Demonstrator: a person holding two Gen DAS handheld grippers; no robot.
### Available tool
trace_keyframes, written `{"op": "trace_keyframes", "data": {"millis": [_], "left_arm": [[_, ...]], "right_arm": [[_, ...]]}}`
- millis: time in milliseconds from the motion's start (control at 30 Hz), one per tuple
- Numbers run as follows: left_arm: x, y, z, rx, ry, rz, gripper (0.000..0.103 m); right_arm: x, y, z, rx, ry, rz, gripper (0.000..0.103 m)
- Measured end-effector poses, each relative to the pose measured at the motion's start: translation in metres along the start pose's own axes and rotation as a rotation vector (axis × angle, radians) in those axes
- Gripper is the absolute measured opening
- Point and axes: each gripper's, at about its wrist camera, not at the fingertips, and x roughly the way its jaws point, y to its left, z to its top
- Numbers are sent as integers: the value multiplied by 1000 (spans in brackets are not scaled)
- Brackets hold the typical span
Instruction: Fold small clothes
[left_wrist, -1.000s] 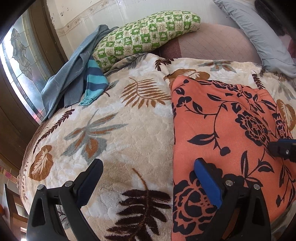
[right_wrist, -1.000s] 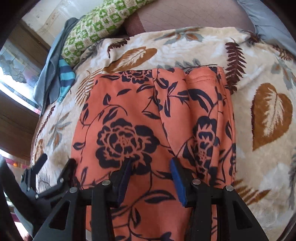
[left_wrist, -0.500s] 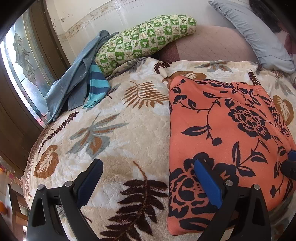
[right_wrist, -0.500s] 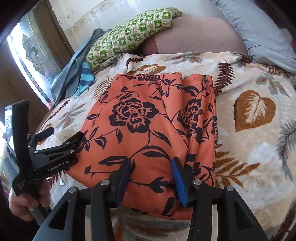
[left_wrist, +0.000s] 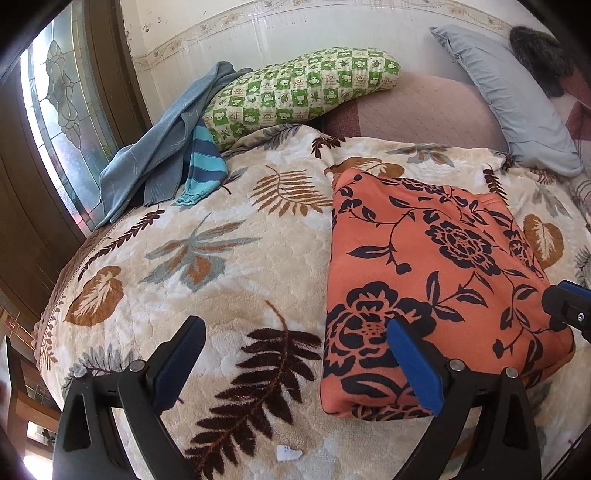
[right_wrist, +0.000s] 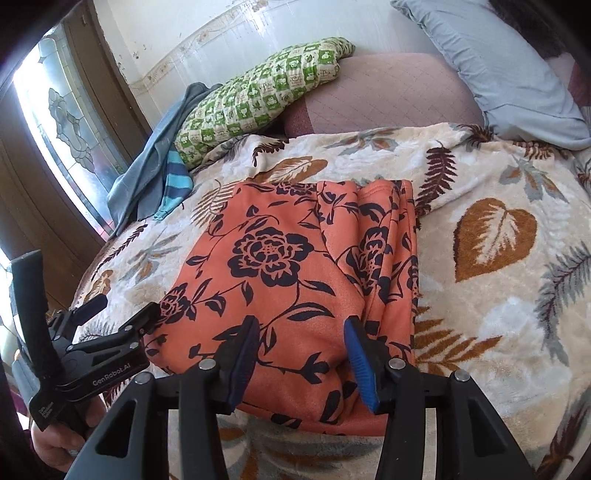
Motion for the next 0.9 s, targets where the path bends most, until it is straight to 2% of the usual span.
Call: {"op": "trace_keyframes", "data": {"millis": [167,567,900], "left_arm": [[-19,-1,-4,-2,-16,-13,99],[-61,3,-6,2,-58,-32,99],[-94,10,3,-19,-114,-30,99]], "right_arm": [[-12,11,0,-52,-47,5,53],[-40,15,-1,-36,-128,42,53],[-75,31,-21,-118,-207,-36,56]]}}
